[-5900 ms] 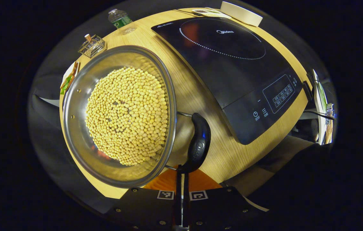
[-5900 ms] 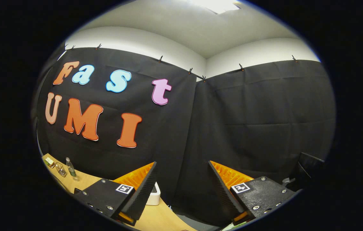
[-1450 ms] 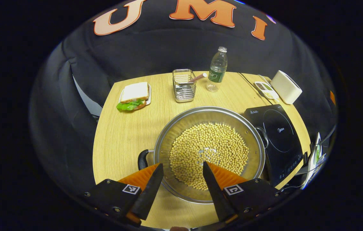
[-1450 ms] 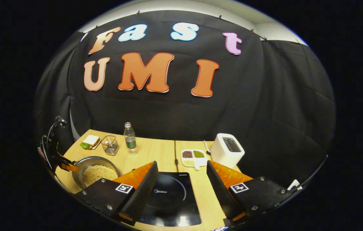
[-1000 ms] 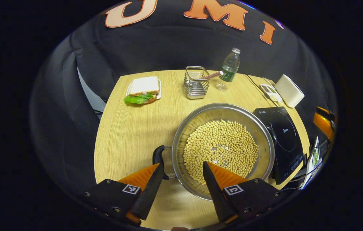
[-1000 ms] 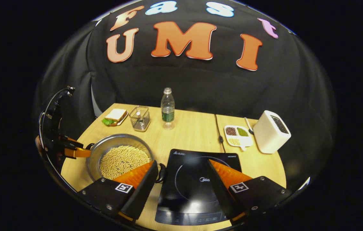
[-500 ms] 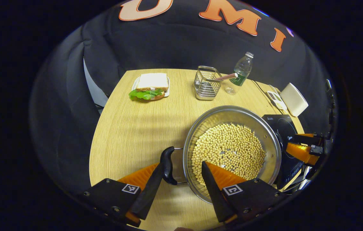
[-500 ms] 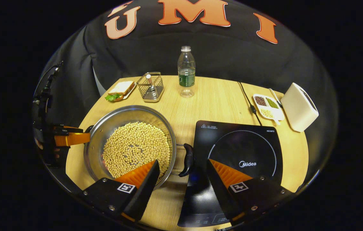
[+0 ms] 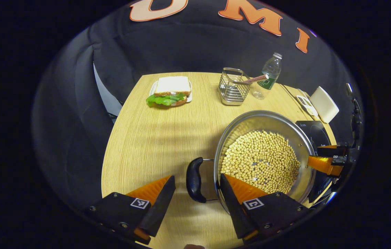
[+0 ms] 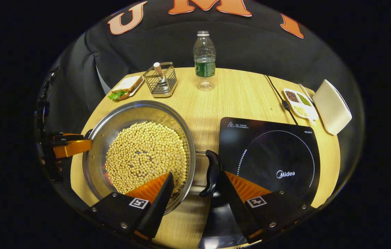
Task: First push the handle of the pot to place it horizontally, then grasp the pot with both hands and set it on the induction cooktop.
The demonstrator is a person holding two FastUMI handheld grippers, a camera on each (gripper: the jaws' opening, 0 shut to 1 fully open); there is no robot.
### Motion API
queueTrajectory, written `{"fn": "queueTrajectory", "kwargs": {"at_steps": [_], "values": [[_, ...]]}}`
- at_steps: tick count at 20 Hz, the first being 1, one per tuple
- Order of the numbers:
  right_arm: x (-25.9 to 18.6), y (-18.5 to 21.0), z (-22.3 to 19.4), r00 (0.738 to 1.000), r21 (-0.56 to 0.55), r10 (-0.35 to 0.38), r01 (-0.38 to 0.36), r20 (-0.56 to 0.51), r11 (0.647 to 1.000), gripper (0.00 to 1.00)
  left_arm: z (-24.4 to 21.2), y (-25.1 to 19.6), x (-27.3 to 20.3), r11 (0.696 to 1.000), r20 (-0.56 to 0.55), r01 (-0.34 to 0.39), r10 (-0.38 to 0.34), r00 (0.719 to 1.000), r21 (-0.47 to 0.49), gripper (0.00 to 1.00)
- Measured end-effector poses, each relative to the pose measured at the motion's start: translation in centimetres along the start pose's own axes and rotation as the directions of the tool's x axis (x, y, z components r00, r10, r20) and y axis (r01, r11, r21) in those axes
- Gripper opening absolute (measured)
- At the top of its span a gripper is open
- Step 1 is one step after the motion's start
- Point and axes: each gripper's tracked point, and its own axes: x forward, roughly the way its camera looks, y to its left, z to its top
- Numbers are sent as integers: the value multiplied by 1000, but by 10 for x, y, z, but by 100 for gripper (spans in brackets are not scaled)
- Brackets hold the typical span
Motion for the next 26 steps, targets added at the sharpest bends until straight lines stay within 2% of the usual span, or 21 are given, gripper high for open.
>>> {"fn": "queueTrajectory", "kwargs": {"at_steps": [1,2,4,6,9,11,21,22,23,26], "values": [[4,1,0,1000,1,1,-1,-2,1000,87,0,3,6,1000,-2,-8,8,1000,-1,84],[7,2,-1,1000,1,2,-2,-1,1000,86,1,3,9,1000,3,-7,7,1000,-7,93],[8,0,-1,1000,-9,-6,6,6,1000,84,-1,7,11,1000,-5,-22,22,1000,-12,93],[8,0,1,1000,2,-5,5,12,1000,78,-3,5,12,999,-6,-36,36,999,-17,94],[10,-1,3,997,22,70,-70,10,997,69,0,-7,9,998,-2,-54,54,999,-24,92],[13,-8,4,996,38,94,-94,-1,995,68,5,-12,10,997,16,-82,82,997,-17,92],[41,-7,-1,998,40,56,-55,-31,998,68,4,-15,38,993,21,-115,116,993,-37,92],[42,-6,-2,998,38,54,-53,-28,998,65,3,-13,42,991,22,-128,129,991,-26,83],[43,-7,-1,998,36,55,-54,-24,998,68,-2,-14,44,992,19,-126,126,992,-24,81],[44,-6,-1,997,54,66,-64,-30,996,66,2,-17,48,992,54,-104,108,993,-74,81]]}}
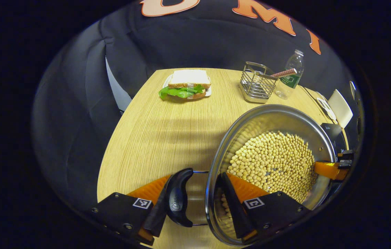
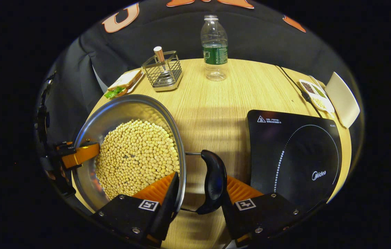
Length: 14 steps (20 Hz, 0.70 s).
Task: First push the handle of the pot to place it horizontally, then grasp the pot with both hands and set it on the induction cooktop.
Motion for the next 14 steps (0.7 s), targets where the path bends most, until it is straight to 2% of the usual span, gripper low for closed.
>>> {"fn": "queueTrajectory", "kwargs": {"at_steps": [2,5,8,9,10,13,14], "values": [[-2,-1,1,1000,5,3,-3,-2,1000,65,-6,-1,2,999,18,26,-26,1000,-33,78],[-1,-1,2,1000,11,0,0,4,1000,63,-16,-2,1,992,12,56,-55,998,-113,80],[-1,1,-1,1000,11,-4,4,7,1000,63,-16,-4,6,993,1,43,-44,999,-108,79],[-1,1,0,1000,11,-4,4,6,1000,63,-16,-4,6,993,-3,45,-45,999,-108,83],[-2,1,0,1000,19,-4,4,6,1000,63,-16,-4,6,993,-6,45,-46,999,-107,79],[-2,2,2,1000,24,3,-3,7,1000,61,-17,-5,6,994,-20,43,-45,999,-103,79],[-2,1,3,1000,16,5,-5,12,1000,61,-19,-5,6,994,-27,39,-42,999,-104,75]]}}
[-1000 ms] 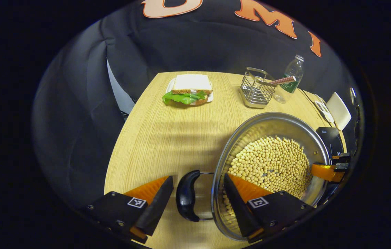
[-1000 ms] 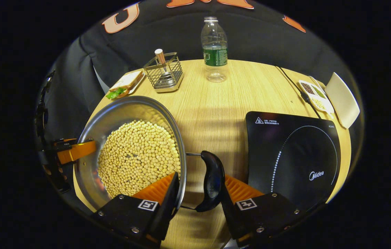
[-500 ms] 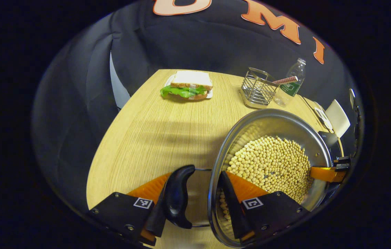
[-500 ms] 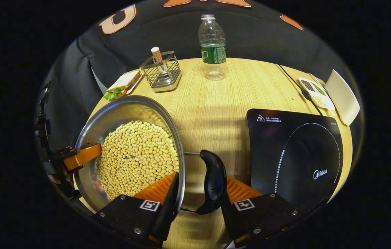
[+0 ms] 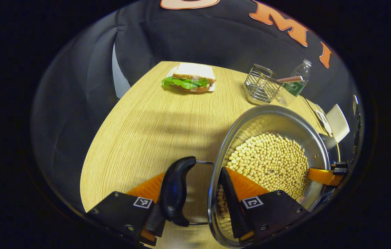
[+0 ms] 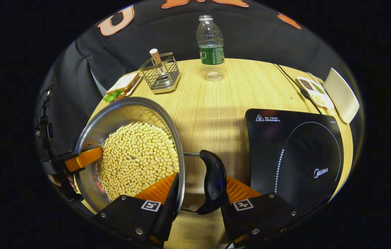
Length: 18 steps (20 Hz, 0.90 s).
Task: First push the handle of the pot to place it horizontally, then grasp the pot with both hands and set it on the induction cooktop.
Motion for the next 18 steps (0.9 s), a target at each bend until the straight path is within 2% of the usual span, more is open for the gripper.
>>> {"fn": "queueTrajectory", "kwargs": {"at_steps": [3,5,7,8,9,11,16,17,18], "values": [[-1,-2,2,1000,10,-11,11,-3,1000,59,0,-1,-1,1000,-8,-21,21,1000,-13,75],[-3,-1,0,999,48,-21,22,-24,999,60,-1,-1,1,999,-14,-31,31,999,-9,79],[-5,-1,2,1000,57,-15,16,-22,998,57,2,-2,1,999,-2,-35,35,999,2,78],[-4,-2,5,1000,63,-10,12,-19,998,57,4,-3,4,999,11,-40,39,999,13,72],[-4,-3,9,1000,78,-6,7,-19,997,56,7,-5,6,999,15,-42,42,999,23,75],[-1,0,15,1000,98,2,-2,-7,995,54,12,-4,5,998,20,-43,42,999,43,73],[3,0,16,1000,80,29,-29,3,996,51,19,-1,-6,998,47,-64,63,997,13,70],[6,1,16,999,83,35,-35,3,996,48,20,1,-9,998,57,-66,64,996,19,70],[6,0,17,999,86,38,-39,8,996,52,23,0,-8,998,63,-67,66,996,21,69]]}}
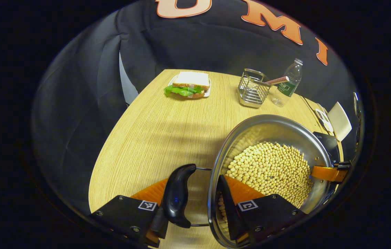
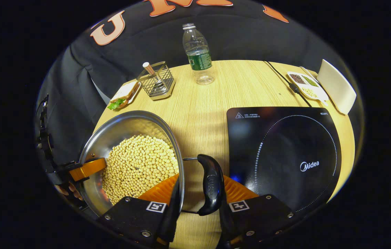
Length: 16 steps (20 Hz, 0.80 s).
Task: First push the handle of the pot to place it horizontally, then grasp the pot with both hands and set it on the induction cooktop.
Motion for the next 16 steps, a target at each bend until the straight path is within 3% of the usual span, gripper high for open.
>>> {"fn": "queueTrajectory", "kwargs": {"at_steps": [8,16], "values": [[-11,-14,6,998,36,10,-12,65,999,51,17,5,-15,996,105,11,-20,994,90,67],[-38,-38,17,989,43,-10,4,145,999,51,25,13,-23,993,174,49,-68,982,108,67]]}}
